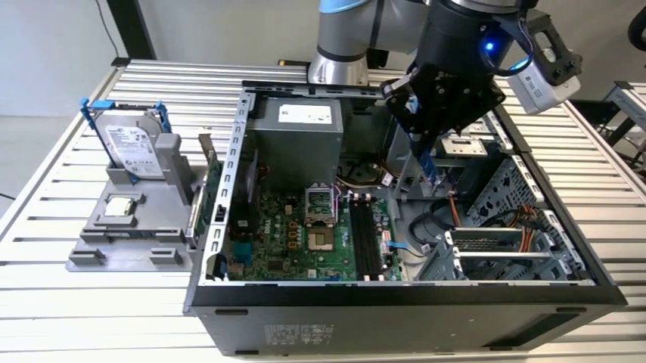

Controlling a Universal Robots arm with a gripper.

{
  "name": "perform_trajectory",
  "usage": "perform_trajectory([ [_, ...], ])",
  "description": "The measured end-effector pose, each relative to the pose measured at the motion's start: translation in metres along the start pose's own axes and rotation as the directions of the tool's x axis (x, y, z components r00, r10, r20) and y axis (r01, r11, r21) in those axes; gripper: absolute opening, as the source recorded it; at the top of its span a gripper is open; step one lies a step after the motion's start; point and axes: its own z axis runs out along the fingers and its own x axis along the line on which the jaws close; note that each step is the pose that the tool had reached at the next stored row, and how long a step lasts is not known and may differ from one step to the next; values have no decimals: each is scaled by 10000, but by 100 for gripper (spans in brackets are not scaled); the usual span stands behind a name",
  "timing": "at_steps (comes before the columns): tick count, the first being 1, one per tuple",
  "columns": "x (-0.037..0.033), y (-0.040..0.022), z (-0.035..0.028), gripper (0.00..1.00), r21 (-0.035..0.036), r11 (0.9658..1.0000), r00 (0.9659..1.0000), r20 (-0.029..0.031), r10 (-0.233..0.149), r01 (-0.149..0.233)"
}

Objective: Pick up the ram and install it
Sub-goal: 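Insert the ram into the slot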

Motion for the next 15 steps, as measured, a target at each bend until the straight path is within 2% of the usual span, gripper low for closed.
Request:
perform_trajectory([
  [2,9,0,5,0,-1,10000,10000,2,7,-7],
  [6,28,0,73,0,4,9998,9998,9,210,-210],
  [8,29,0,110,0,10,9989,9988,15,479,-479],
  [11,31,-2,164,0,20,9947,9947,28,1023,-1024],
  [15,33,-3,232,0,33,9865,9865,42,1636,-1636],
])
